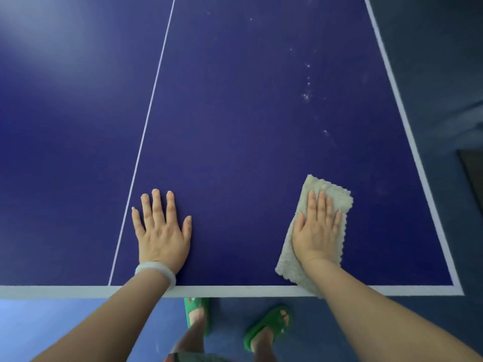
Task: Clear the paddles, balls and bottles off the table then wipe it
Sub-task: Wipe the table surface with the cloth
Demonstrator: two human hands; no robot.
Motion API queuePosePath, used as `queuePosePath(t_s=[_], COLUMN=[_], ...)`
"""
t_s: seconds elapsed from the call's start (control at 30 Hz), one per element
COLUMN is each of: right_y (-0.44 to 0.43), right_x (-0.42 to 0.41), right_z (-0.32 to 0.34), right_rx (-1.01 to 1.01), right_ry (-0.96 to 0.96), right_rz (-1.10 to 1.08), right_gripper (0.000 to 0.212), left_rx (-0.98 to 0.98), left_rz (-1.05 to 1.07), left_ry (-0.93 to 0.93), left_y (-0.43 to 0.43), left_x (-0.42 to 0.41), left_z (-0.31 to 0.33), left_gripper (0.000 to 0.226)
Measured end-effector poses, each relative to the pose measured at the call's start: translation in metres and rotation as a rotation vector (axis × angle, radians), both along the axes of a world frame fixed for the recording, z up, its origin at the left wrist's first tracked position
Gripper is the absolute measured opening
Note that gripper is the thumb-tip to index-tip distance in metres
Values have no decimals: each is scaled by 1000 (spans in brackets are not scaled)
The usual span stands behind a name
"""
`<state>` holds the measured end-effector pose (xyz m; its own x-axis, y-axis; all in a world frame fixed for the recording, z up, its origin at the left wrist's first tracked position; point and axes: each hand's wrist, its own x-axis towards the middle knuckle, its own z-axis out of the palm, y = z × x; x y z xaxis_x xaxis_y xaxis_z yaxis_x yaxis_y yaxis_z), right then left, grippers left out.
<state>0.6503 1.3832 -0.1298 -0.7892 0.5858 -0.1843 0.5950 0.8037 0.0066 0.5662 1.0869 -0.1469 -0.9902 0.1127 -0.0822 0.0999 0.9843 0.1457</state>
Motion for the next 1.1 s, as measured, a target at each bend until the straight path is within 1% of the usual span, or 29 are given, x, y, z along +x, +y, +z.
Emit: queuePosePath(t_s=[0.1,0.17,0.23,0.3,0.37,0.47,0.53,0.57,0.6,0.63,0.7,0.73,0.77,0.8,0.83,0.9,0.93,1.0,1.07,1.1], right_y=[3,3,6,16,34,93,143,167,188,202,201,189,172,154,135,112,113,141,188,215], right_x=[1,3,11,28,54,98,118,125,126,125,111,100,89,79,71,68,73,90,111,120], right_z=[-1,-1,-1,-1,0,5,8,7,7,7,4,3,2,1,2,2,2,6,6,6], right_rx=[-12,-32,-48,-73,-91,-87,-49,-22,-12,-13,-4,-3,-11,-26,-48,-95,-103,-95,-66,-41], right_ry=[-13,6,50,70,51,16,-9,-20,-26,-22,4,12,21,46,77,84,59,20,5,-7], right_rz=[5,27,129,277,402,504,518,464,346,185,-104,-177,-175,-99,25,330,476,689,762,740], right_gripper=[64,64,64,63,61,59,59,59,59,60,61,61,62,62,62,62,61,60,60,61], left_rx=[37,49,103,147,125,81,29,7,-8,-21,-49,-59,-67,-71,-70,-57,-52,-44,-45,-44], left_rz=[-63,-158,-210,-182,-86,15,24,26,30,36,46,50,53,56,58,64,67,74,81,82], left_ry=[75,105,71,-56,-144,-119,-94,-84,-75,-73,-75,-75,-73,-72,-74,-77,-74,-67,-59,-57], left_y=[21,60,110,158,189,212,215,216,216,218,219,220,220,220,221,221,221,222,222,222], left_x=[5,13,25,37,49,62,64,65,65,65,66,66,66,66,65,65,65,65,65,65], left_z=[10,17,22,23,21,13,9,8,7,7,8,7,8,8,9,10,10,9,9,9], left_gripper=[66,64,59,60,64,69,70,71,71,71,70,70,70,70,70,70,71,70,70,70])
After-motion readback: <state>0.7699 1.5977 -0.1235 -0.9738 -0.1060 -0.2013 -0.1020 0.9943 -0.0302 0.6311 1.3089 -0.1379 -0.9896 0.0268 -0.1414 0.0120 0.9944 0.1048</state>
